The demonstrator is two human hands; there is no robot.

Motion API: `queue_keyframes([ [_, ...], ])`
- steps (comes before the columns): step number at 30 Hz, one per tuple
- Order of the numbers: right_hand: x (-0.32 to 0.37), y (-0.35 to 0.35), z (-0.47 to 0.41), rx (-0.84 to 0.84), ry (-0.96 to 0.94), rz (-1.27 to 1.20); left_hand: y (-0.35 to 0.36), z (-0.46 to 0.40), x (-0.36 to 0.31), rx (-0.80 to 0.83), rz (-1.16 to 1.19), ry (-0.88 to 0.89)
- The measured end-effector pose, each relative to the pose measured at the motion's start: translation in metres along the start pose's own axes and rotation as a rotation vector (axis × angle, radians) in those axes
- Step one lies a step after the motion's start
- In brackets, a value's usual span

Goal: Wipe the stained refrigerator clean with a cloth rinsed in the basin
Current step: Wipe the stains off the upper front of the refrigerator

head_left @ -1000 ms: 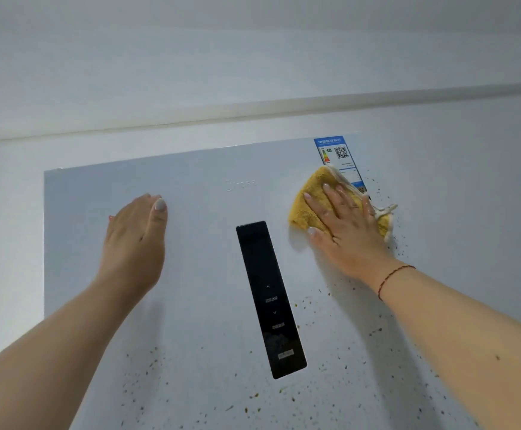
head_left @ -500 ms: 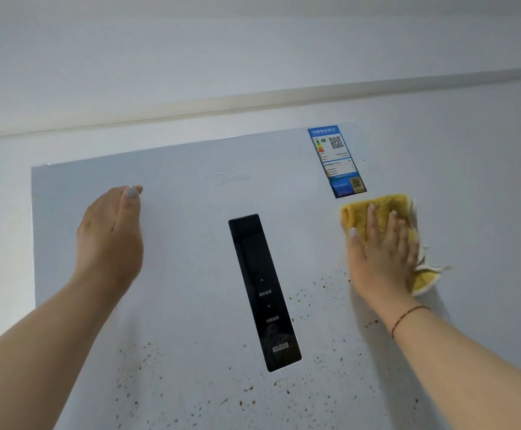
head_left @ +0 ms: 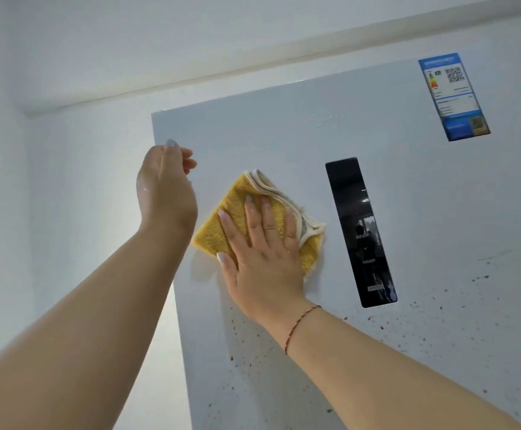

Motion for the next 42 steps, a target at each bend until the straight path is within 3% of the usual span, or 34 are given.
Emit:
queue_keyframes([
  [5, 0.037, 0.013, 0.018, 0.112, -0.362, -0.023, -0.005, 0.008, 0.005, 0.015, -0.027, 0.012],
  [9, 0.026, 0.012, 0.048, 0.167, -0.676, -0.013, 0.003, 0.022, 0.006, 0.026, -0.022, 0.02],
  [14, -0.036, -0.006, 0.061, 0.07, -0.719, -0.008, 0.021, 0.037, 0.005, 0.07, -0.033, 0.075],
  [23, -0.191, -0.05, 0.063, -0.047, -0.342, 0.158, 0.072, 0.064, 0.004, 0.143, 0.006, 0.072],
  [31, -0.309, -0.08, 0.08, 0.005, 0.328, 0.182, 0.111, 0.092, 0.005, 0.22, 0.007, 0.044],
  [37, -0.3, -0.069, 0.112, -0.125, 0.81, 0.095, 0.116, 0.096, 0.009, 0.226, -0.021, 0.011],
  [42, -0.256, -0.054, 0.109, -0.104, 0.898, 0.062, 0.108, 0.092, 0.005, 0.22, -0.051, 0.024],
])
Point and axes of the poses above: each hand's wrist, its own z-axis away from the middle knuckle, its own y-axis out of the palm, x = y × z, the point moved 4 cm from there along -z, towards the middle knuckle, and after that the axes turned 4 degrees about -x, right-handed, at the moved point
